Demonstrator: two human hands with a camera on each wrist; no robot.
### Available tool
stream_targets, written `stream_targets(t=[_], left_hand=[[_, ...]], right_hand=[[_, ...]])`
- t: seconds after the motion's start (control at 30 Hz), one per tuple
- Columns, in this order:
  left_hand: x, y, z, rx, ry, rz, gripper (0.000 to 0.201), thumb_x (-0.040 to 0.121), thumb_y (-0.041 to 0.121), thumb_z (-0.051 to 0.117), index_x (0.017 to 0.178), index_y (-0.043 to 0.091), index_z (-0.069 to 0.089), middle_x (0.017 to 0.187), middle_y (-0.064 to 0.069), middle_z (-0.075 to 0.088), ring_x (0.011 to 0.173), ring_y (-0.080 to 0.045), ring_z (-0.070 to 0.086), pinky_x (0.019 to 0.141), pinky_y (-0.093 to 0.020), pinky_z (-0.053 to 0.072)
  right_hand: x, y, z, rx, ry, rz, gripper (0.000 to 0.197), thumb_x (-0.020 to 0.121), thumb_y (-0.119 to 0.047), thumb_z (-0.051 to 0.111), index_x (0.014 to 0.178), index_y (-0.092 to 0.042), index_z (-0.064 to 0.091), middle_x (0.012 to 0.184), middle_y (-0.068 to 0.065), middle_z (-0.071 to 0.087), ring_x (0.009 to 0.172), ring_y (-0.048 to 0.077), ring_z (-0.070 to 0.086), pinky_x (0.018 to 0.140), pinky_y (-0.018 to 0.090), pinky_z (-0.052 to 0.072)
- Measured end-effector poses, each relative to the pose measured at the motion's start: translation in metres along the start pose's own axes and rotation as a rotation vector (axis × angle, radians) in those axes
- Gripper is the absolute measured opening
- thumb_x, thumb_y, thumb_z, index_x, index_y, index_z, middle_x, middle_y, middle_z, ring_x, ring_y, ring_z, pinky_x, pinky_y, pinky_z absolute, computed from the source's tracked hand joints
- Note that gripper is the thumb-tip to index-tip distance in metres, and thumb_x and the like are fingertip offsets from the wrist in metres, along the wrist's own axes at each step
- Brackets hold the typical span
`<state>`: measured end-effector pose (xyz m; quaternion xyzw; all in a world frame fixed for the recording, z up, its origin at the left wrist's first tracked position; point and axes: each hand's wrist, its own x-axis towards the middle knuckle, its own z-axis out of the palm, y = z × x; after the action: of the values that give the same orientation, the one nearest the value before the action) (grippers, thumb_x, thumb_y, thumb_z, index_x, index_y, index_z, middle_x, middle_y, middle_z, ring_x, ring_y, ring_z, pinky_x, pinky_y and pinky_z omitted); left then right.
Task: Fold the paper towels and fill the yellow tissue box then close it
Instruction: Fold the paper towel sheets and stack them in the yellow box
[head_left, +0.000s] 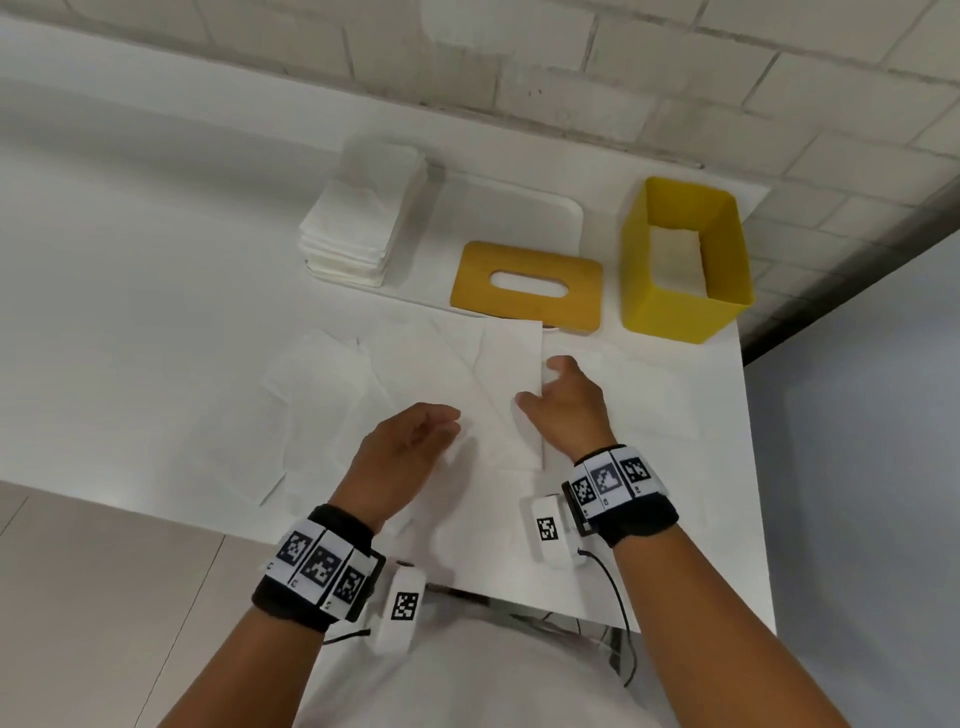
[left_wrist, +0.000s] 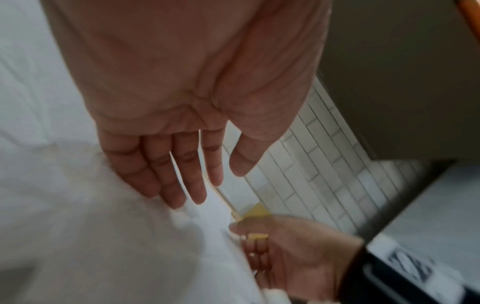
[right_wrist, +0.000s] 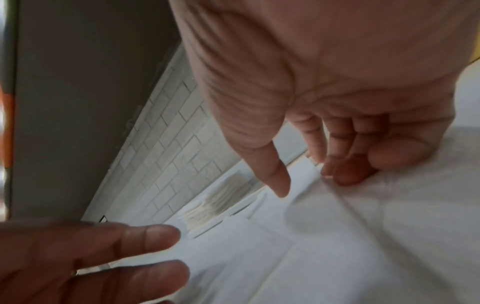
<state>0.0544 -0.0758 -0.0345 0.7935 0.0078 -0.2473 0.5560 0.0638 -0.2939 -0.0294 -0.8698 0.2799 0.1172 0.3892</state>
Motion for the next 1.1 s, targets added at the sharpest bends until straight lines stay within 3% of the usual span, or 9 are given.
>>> stream_targets(t=[0.17, 0.27, 0.4, 0.57, 0.7, 0.8, 0.87, 0.93, 1.1], left_hand=[[-0.004, -0.007, -0.002, 0.065, -0.014, 0.004, 0.016, 0.097, 0.041, 0.065, 0.111, 0.04, 0.072, 0.109, 0.023, 0.073, 0.106, 0.004, 0.065, 0.096, -0.023, 0.049], [-0.004, -0.006, -0.006, 0.063, -0.025, 0.021, 0.023, 0.091, 0.049, 0.062, 0.111, 0.042, 0.071, 0.107, 0.02, 0.075, 0.106, -0.003, 0.068, 0.102, -0.033, 0.051], [-0.004, -0.003, -0.012, 0.031, -0.026, 0.011, 0.034, 0.077, 0.062, 0.056, 0.105, 0.049, 0.069, 0.103, 0.017, 0.076, 0.103, -0.006, 0.071, 0.101, -0.044, 0.054], [-0.002, -0.002, -0.015, 0.007, -0.026, 0.016, 0.029, 0.081, 0.058, 0.057, 0.105, 0.047, 0.07, 0.1, 0.017, 0.077, 0.101, -0.005, 0.071, 0.1, -0.047, 0.054], [-0.001, 0.014, -0.009, -0.194, -0.066, 0.035, 0.059, 0.073, 0.069, 0.052, 0.118, 0.036, 0.069, 0.11, 0.014, 0.077, 0.103, -0.007, 0.073, 0.101, -0.045, 0.054], [-0.001, 0.03, -0.002, -0.446, -0.185, -0.041, 0.069, 0.084, 0.072, 0.05, 0.133, 0.025, 0.064, 0.121, 0.003, 0.075, 0.112, -0.014, 0.071, 0.097, -0.038, 0.053], [-0.001, 0.037, 0.001, -0.609, -0.245, -0.086, 0.064, 0.095, 0.065, 0.047, 0.136, 0.019, 0.063, 0.128, -0.006, 0.072, 0.119, -0.021, 0.068, 0.1, -0.038, 0.052], [-0.002, 0.039, 0.003, -0.722, -0.212, -0.112, 0.046, 0.103, 0.044, 0.05, 0.133, 0.012, 0.066, 0.13, -0.011, 0.071, 0.124, -0.028, 0.065, 0.103, -0.041, 0.05], [0.001, 0.021, -0.006, -0.677, -0.015, -0.128, 0.026, 0.102, 0.022, 0.06, 0.118, 0.007, 0.072, 0.116, -0.012, 0.076, 0.115, -0.032, 0.07, 0.098, -0.044, 0.055]], right_hand=[[0.015, -0.008, 0.007, 0.078, 0.097, 0.018, 0.043, 0.087, -0.029, 0.07, 0.127, -0.016, 0.058, 0.12, 0.001, 0.068, 0.112, 0.023, 0.063, 0.086, 0.026, 0.044], [0.018, -0.01, 0.011, 0.087, 0.171, -0.031, 0.019, 0.091, -0.029, 0.067, 0.104, -0.015, 0.067, 0.099, -0.002, 0.07, 0.101, 0.023, 0.066, 0.08, 0.027, 0.044], [0.014, -0.01, 0.006, 0.18, 0.294, -0.13, 0.018, 0.094, -0.028, 0.066, 0.092, -0.011, 0.068, 0.084, -0.005, 0.068, 0.088, 0.019, 0.064, 0.076, 0.026, 0.04], [-0.006, -0.008, -0.024, 0.5, 0.386, -0.236, 0.016, 0.095, -0.027, 0.066, 0.08, -0.022, 0.061, 0.071, -0.01, 0.059, 0.065, 0.007, 0.052, 0.07, 0.027, 0.042], [-0.037, -0.017, -0.047, 0.809, 0.124, -0.263, 0.022, 0.1, -0.021, 0.061, 0.078, -0.024, 0.058, 0.075, 0.006, 0.051, 0.07, 0.021, 0.045, 0.065, 0.03, 0.037], [-0.058, -0.026, -0.04, 0.797, -0.085, -0.303, 0.018, 0.102, -0.013, 0.056, 0.086, -0.017, 0.062, 0.074, 0.0, 0.065, 0.063, 0.01, 0.058, 0.057, 0.02, 0.045], [-0.061, -0.025, -0.028, 0.742, -0.145, -0.288, 0.013, 0.102, -0.011, 0.056, 0.09, -0.009, 0.059, 0.073, 0.0, 0.065, 0.058, 0.006, 0.057, 0.053, 0.016, 0.043], [-0.058, -0.016, -0.013, 0.676, -0.19, -0.264, 0.02, 0.1, -0.02, 0.062, 0.089, -0.003, 0.057, 0.074, 0.006, 0.059, 0.065, 0.015, 0.053, 0.063, 0.025, 0.042], [-0.054, 0.0, 0.01, 0.458, -0.276, -0.148, 0.024, 0.098, -0.023, 0.065, 0.076, -0.019, 0.057, 0.058, -0.011, 0.047, 0.053, 0.008, 0.038, 0.053, 0.025, 0.034]])
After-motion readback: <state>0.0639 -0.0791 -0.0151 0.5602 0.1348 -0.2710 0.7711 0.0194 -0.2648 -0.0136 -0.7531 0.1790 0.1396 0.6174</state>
